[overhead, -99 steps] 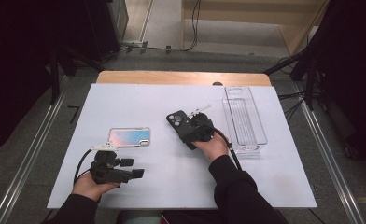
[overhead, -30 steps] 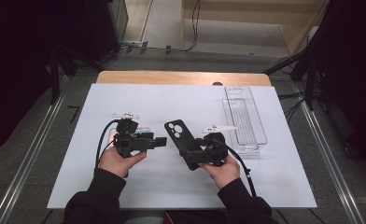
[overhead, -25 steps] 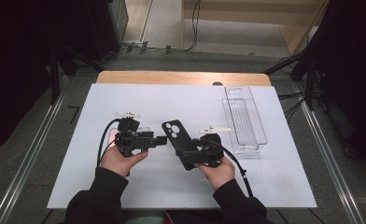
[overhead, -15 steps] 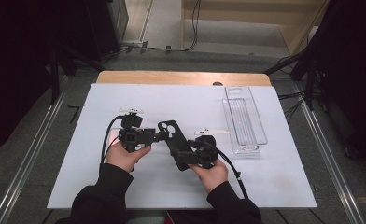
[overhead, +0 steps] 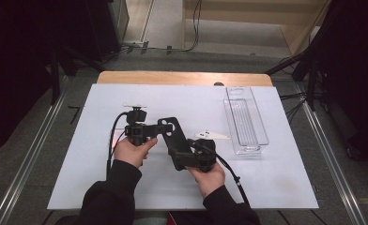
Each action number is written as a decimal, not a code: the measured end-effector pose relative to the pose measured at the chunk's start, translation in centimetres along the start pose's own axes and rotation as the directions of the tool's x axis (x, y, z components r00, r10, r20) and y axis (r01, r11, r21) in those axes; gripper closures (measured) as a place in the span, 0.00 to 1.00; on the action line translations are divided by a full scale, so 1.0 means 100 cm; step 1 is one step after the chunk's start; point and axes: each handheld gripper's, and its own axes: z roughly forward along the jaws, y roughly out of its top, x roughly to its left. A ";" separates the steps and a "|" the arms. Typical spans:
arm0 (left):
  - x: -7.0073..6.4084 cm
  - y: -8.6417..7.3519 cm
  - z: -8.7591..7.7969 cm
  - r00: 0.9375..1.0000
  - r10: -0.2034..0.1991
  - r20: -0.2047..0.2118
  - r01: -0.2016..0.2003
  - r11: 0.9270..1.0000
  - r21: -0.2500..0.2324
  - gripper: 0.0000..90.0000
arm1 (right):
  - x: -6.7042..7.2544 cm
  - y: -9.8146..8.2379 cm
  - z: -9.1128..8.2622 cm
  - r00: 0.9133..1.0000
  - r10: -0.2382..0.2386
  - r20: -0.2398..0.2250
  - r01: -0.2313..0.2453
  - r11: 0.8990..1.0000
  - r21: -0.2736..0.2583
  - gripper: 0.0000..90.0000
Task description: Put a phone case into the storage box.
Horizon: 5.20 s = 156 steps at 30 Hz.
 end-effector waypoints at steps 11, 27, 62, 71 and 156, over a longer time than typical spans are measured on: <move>-0.001 0.000 -0.001 0.999 -0.040 0.032 0.041 0.999 -0.021 0.87 | 0.005 -0.004 0.006 0.998 -0.056 0.006 0.056 0.998 -0.033 0.14; 0.000 0.001 -0.007 0.982 -0.114 0.148 0.120 0.992 -0.034 0.92 | 0.003 -0.001 0.009 0.993 -0.114 -0.018 0.113 0.993 -0.043 0.12; -0.017 -0.010 -0.006 0.976 0.201 0.088 -0.185 0.970 -0.156 0.92 | -0.045 0.028 -0.047 0.931 -0.297 -0.214 0.342 0.914 0.220 0.00; -0.020 -0.016 -0.003 0.959 0.272 0.083 -0.253 0.950 -0.184 0.92 | -0.054 0.018 -0.058 0.913 -0.340 -0.227 0.389 0.893 0.227 0.00; -0.034 -0.033 -0.030 0.953 0.248 0.174 -0.238 0.968 -0.079 0.38 | -0.032 0.057 -0.020 0.956 -0.283 -0.074 0.288 0.955 0.069 0.13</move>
